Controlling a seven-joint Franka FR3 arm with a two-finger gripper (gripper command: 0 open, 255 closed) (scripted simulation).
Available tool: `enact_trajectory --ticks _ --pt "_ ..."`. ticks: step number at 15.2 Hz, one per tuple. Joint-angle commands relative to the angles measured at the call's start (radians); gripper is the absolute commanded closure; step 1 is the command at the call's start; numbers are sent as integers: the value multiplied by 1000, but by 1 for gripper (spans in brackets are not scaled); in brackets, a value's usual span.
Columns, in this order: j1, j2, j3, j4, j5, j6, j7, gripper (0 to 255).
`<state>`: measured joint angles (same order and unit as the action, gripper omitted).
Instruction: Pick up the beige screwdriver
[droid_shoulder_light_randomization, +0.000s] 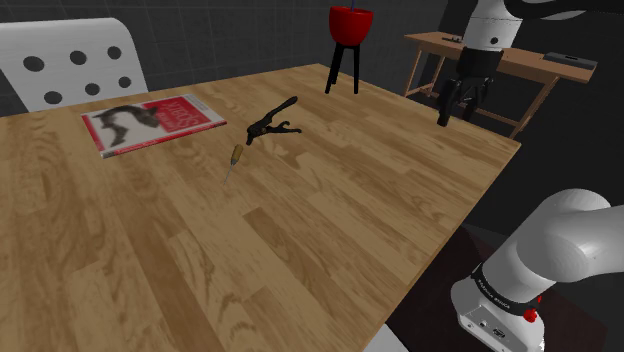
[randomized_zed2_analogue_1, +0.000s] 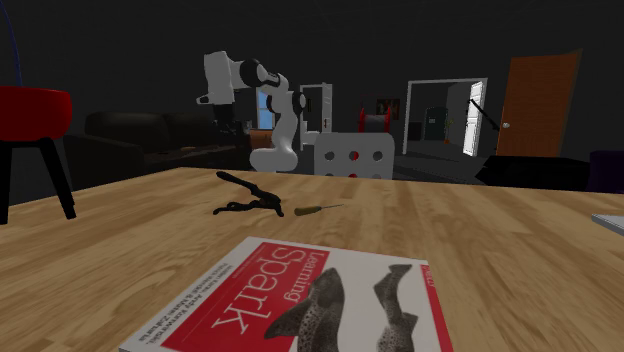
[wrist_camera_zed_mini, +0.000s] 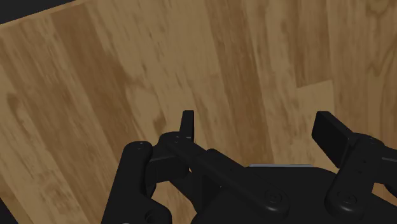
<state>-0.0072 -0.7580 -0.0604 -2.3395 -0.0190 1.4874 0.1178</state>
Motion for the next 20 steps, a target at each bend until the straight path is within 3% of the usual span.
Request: enact_trajectory --ticks 1,12,20 --pt "0 0 0 0 0 0 0 0" --pt "58 126 229 18 175 174 317 0" --pt "74 312 389 131 223 308 542 0"
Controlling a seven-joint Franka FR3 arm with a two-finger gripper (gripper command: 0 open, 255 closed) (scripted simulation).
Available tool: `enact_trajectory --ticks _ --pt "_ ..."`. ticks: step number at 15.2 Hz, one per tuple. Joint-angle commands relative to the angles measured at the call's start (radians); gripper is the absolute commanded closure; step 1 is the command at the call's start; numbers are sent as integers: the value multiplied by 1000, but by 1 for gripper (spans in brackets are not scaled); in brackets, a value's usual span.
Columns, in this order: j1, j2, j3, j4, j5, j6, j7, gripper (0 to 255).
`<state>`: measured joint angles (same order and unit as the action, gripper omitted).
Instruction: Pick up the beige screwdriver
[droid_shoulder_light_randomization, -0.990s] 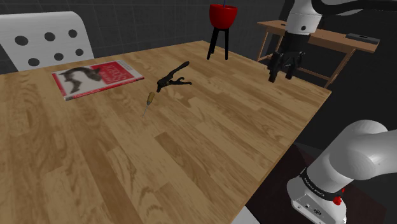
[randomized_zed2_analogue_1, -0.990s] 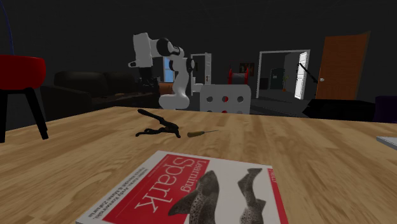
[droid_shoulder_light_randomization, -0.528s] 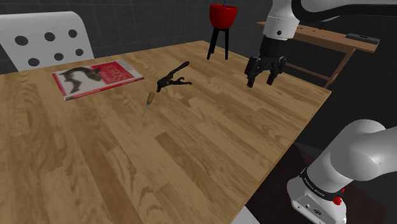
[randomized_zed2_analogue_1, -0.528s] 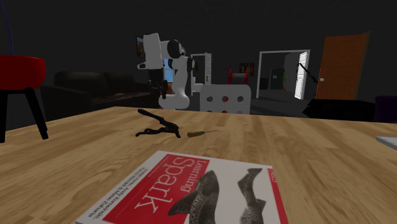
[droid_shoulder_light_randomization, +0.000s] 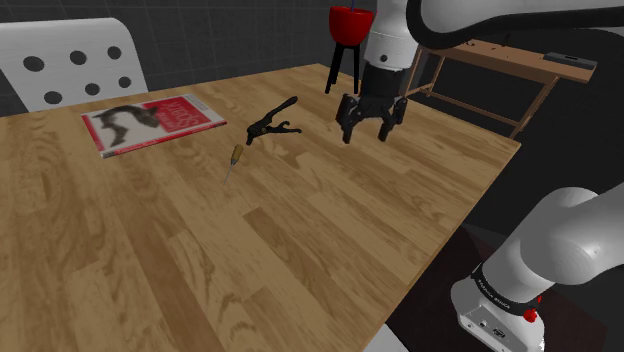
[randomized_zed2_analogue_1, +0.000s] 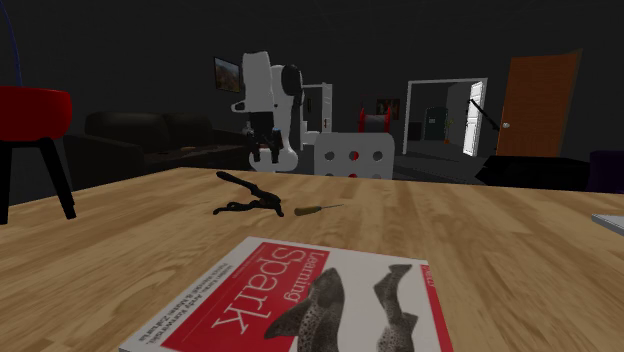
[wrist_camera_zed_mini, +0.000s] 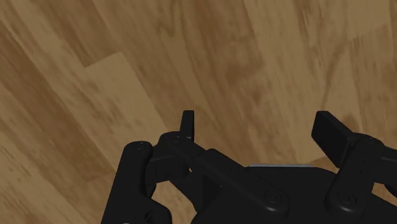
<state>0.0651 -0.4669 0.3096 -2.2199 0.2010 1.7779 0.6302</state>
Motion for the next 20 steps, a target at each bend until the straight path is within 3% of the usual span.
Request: enact_trajectory --ticks 1,7,12,16,20 --pt "2 49 39 32 2 33 59 0" --pt "2 238 150 180 -46 112 245 0" --pt "15 427 228 344 -147 149 417 0" --pt "59 596 262 508 -260 147 557 0" --pt "139 776 263 711 -379 112 678 0"
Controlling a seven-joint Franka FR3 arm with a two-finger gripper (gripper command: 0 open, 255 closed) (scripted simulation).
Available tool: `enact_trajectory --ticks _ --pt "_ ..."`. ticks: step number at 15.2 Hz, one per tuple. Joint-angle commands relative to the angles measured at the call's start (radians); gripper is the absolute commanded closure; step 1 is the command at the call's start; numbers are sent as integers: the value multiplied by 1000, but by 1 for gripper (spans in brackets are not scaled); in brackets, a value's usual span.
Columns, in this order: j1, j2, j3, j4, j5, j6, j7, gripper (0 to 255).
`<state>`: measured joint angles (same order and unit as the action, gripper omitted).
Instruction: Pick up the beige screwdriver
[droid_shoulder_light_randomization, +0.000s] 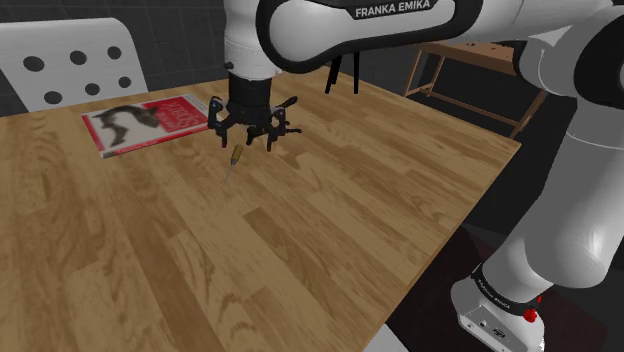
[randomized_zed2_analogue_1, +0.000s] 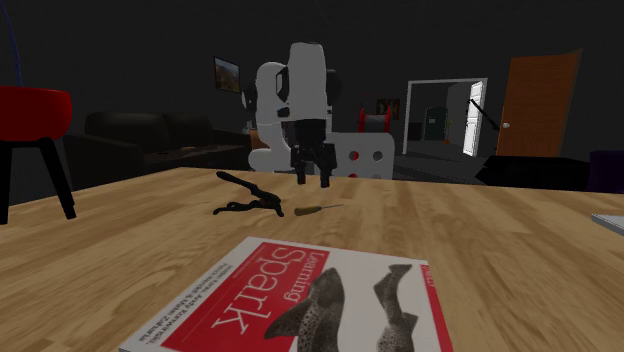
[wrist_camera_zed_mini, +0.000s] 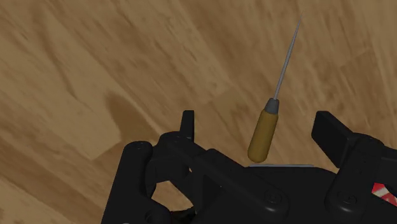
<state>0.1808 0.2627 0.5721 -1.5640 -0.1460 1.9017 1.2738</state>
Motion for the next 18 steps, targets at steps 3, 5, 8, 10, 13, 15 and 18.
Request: enact_trajectory --ticks 3,5,8,10,13,15,18 --pt "63 115 -11 131 -72 -21 71 0" --pt "61 115 -13 104 -73 6 73 0" --pt "57 118 -15 66 -76 45 76 0" --pt "56 120 -16 48 -78 65 78 0" --pt "55 118 -16 49 -77 62 77 255" --pt "55 119 -16 50 -77 62 76 255" --pt "55 119 -16 50 -77 62 76 255"
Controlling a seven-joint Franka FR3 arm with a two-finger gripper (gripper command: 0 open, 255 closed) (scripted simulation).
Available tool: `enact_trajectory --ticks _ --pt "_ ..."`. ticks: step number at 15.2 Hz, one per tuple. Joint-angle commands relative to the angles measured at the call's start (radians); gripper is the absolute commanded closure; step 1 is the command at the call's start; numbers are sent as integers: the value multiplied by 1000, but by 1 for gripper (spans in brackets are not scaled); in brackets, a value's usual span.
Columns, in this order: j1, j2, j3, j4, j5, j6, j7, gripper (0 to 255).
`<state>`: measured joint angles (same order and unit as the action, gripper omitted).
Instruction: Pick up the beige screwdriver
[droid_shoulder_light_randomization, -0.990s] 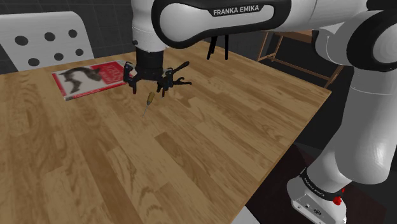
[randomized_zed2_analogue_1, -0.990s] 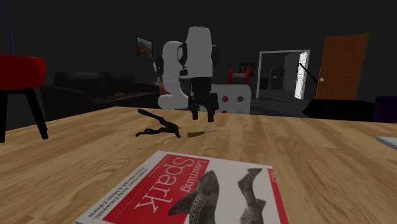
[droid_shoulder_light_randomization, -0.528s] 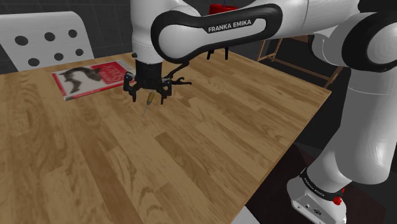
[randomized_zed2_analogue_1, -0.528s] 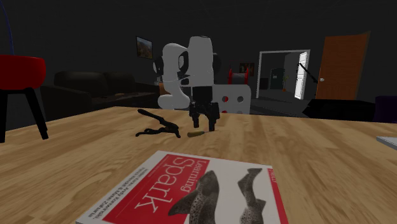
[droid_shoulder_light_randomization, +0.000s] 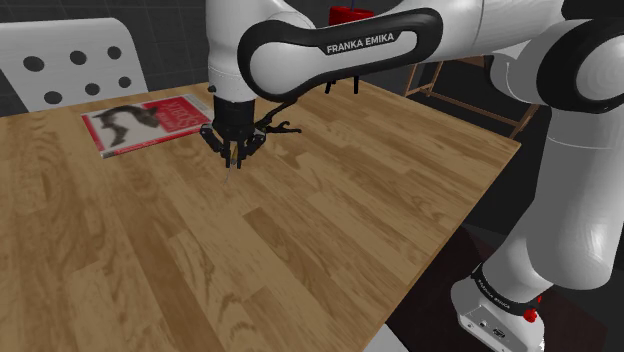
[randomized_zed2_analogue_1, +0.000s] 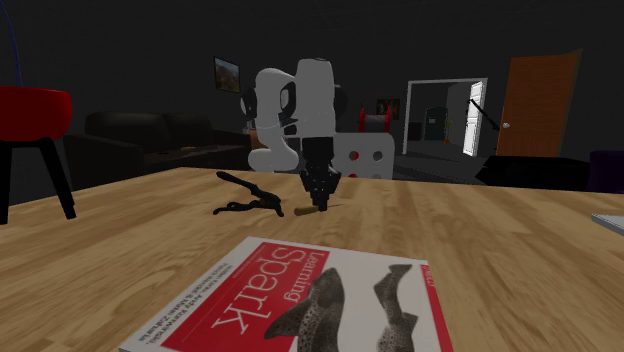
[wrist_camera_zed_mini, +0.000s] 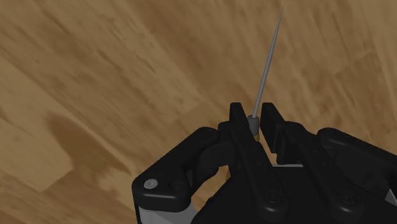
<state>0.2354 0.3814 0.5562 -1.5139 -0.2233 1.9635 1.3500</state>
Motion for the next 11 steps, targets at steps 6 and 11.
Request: enact_trajectory --ticks 6,11 --pt "4 -2 2 34 3 -35 -2 255" --pt "11 -3 5 101 6 -102 -7 255"
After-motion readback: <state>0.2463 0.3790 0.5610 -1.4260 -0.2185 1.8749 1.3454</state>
